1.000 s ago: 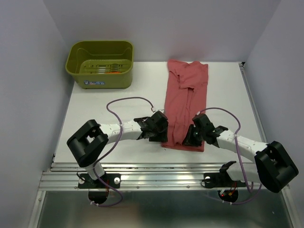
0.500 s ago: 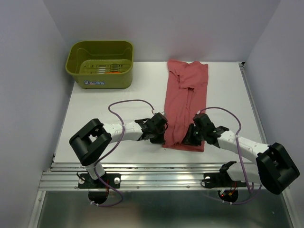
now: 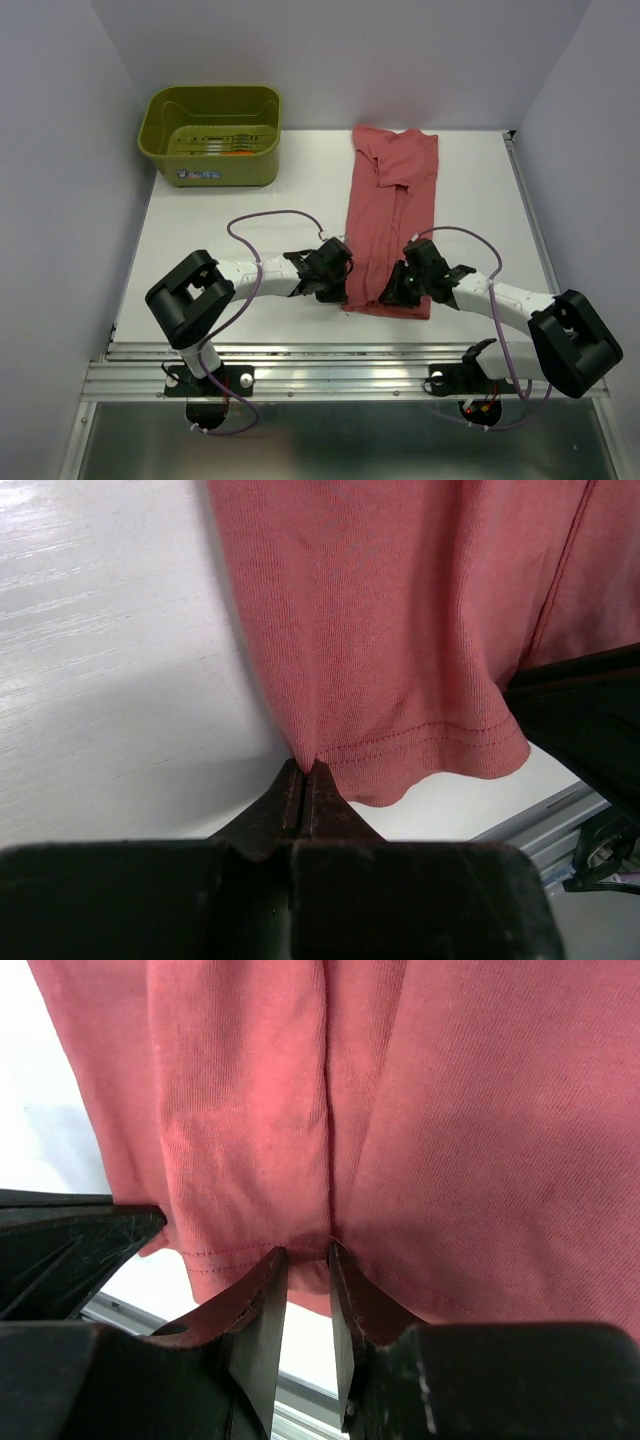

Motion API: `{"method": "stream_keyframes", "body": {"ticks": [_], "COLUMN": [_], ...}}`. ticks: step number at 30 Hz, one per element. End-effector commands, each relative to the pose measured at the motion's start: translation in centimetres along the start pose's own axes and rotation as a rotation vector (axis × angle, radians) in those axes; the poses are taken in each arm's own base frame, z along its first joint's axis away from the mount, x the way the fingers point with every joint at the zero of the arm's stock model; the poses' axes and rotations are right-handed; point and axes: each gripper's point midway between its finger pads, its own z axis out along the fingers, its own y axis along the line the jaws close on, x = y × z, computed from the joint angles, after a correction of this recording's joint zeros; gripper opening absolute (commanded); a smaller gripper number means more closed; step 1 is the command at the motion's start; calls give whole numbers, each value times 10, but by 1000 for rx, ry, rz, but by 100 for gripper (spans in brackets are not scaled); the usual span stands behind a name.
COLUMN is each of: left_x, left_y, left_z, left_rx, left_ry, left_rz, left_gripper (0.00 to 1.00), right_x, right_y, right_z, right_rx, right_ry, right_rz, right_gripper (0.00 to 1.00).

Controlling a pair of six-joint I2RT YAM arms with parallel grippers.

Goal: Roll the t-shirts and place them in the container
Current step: Roll the T-shirt to the center of the board.

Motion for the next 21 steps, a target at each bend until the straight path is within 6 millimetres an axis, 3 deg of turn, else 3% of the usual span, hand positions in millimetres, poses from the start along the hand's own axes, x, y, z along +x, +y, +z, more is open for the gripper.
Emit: {"method": "stream_keyframes", "body": {"ticks": [1,14,18,21], "left_x": [0,0,0,0], "left_y": [0,1,2,2], "left_z": [-9,-8,-7,-8], "left_rx": [6,-2,-5,-6], "left_ry": [-22,-20,-22,-21], "left_rz": [1,5,4,4], "left_gripper": [0,0,0,0], "right_x": [2,5,8,2], "right_y": [-4,-23,-25,-20], "right_z": [5,8,9,4], "right_rx": [-3,90,87,76], "right_ry": [-2,-4,4,-24], "right_rz": [-6,-32,-32,-37], "right_gripper": [29,28,1,1]}}
